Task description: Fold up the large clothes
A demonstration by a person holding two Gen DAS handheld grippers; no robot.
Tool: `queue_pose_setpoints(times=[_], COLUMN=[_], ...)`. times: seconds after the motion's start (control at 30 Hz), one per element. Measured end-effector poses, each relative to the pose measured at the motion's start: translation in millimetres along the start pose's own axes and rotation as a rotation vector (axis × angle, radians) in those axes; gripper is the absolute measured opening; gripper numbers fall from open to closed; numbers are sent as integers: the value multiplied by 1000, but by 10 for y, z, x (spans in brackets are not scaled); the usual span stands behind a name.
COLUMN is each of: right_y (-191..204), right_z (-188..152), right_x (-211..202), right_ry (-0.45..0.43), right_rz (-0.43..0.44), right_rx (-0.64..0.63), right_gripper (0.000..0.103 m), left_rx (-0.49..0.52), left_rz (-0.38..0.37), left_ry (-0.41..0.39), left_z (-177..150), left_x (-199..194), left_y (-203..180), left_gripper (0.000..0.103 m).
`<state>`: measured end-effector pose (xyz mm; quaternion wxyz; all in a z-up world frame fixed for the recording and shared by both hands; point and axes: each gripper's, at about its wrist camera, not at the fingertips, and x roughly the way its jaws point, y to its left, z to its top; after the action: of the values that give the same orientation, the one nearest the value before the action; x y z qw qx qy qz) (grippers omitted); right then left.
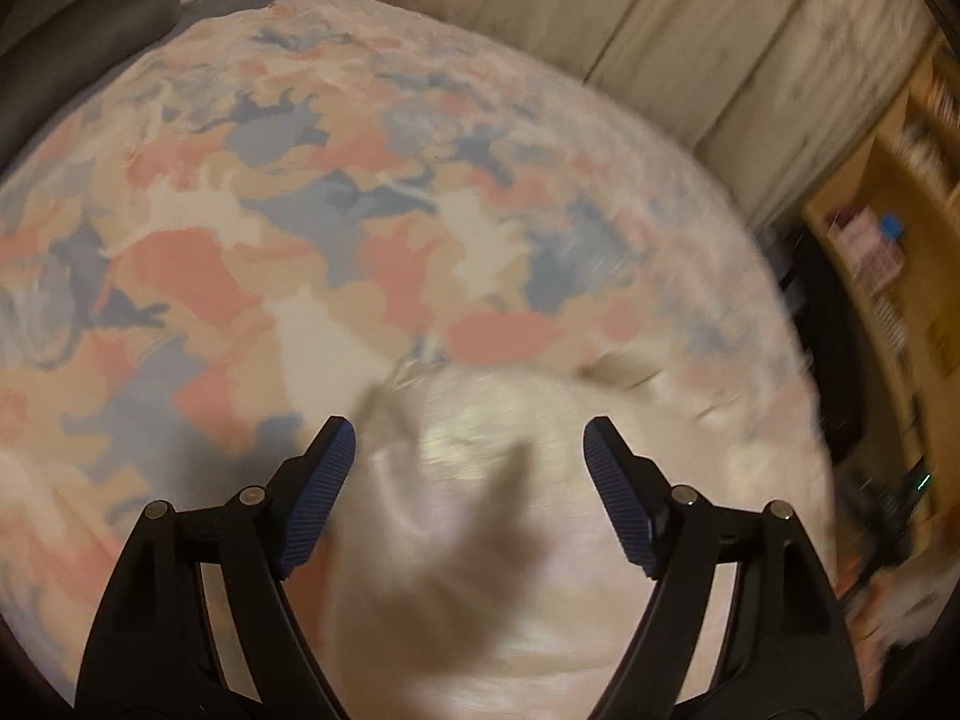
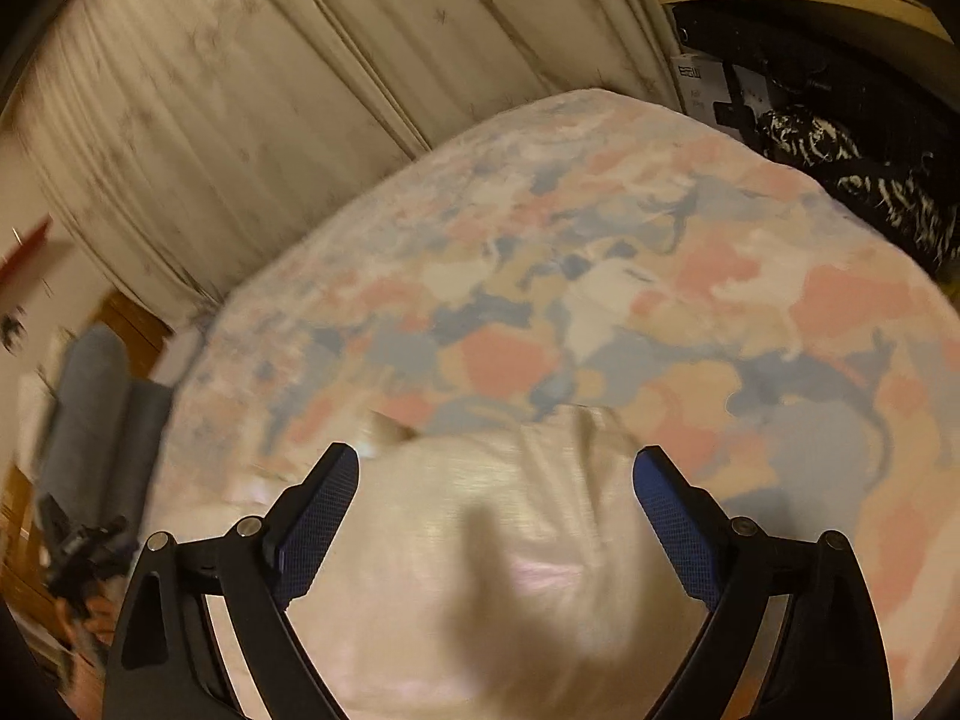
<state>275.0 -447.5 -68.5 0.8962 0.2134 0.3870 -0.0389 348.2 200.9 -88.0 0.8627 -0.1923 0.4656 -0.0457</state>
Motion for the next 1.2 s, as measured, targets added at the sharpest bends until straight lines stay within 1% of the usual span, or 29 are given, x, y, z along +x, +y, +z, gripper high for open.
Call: queue_pose_setpoints(times=[0.1, 0.13, 0.2, 0.3, 0.33, 0.4, 0.43, 0.47, 0.5, 0.53, 0.57, 0.6, 0.63, 0.7, 0.77, 0.8, 0.87, 0.93, 1.0, 1.03, 1.07, 1.1, 1.2], right_y=[-187, -236, -354, -497, -522, -523, -483, -448, -376, -312, -236, -181, -139, -74, -56, -57, -107, -114, -98, -93, -85, -65, 63], right_z=[-35, -50, -82, -143, -164, -196, -192, -184, -169, -152, -142, -132, -133, -175, -268, -313, -365, -376, -388, -383, -365, -345, -309], right_x=[293, 376, 576, 817, 871, 895, 870, 841, 765, 676, 618, 578, 574, 712, 908, 978, 1058, 1096, 1137, 1124, 1110, 1074, 854], right_ry=[61, 75, 123, 197, 213, 198, 180, 163, 121, 71, 48, 19, 11, 38, 64, 69, 74, 77, 89, 92, 88, 81, 46], right_rz=[-30, -44, -57, 36, 62, 97, 85, 68, 36, 9, -11, -54, -91, -171, -235, -252, -257, -267, -281, -300, -331, -348, -353], right_rx=[-8, -8, 5, 69, 85, 83, 56, 35, -1, -28, -39, -52, -62, -82, -115, -121, -103, -98, -103, -104, -105, -109, -122], right_gripper=[94, 94, 94, 94, 91, 67, 39, 26, 24, 20, 18, 18, 18, 18, 20, 21, 23, 24, 31, 43, 51, 54, 55], left_rx=[45, 50, 56, 51, 52, 71, 98, 116, 141, 154, 163, 174, 177, 169, 203, 215, 229, 241, 248, 248, 242, 235, 186], left_rz=[53, 58, 40, 8, 7, 30, 80, 111, 156, 192, 220, 253, 297, 352, 438, 458, 491, 506, 505, 501, 492, 490, 450], left_ry=[37, 43, 68, 98, 91, 72, 58, 34, 3, -20, -37, -47, -45, -26, -28, -32, -42, -49, -45, -48, -50, -49, -58], left_z=[-50, -70, -97, -124, -134, -144, -145, -147, -152, -153, -152, -153, -169, -207, -311, -349, -415, -436, -433, -427, -420, -404, -370], left_x=[223, 277, 394, 526, 549, 531, 517, 487, 451, 427, 420, 429, 501, 632, 815, 859, 933, 946, 933, 912, 861, 827, 601], left_y=[135, 173, 239, 251, 234, 128, 32, -51, -152, -230, -295, -343, -381, -400, -443, -452, -487, -520, -524, -522, -522, -513, -516], left_gripper=[76, 76, 76, 75, 71, 26, 22, 16, 12, 12, 11, 12, 12, 12, 12, 12, 12, 12, 12, 12, 14, 16, 17])
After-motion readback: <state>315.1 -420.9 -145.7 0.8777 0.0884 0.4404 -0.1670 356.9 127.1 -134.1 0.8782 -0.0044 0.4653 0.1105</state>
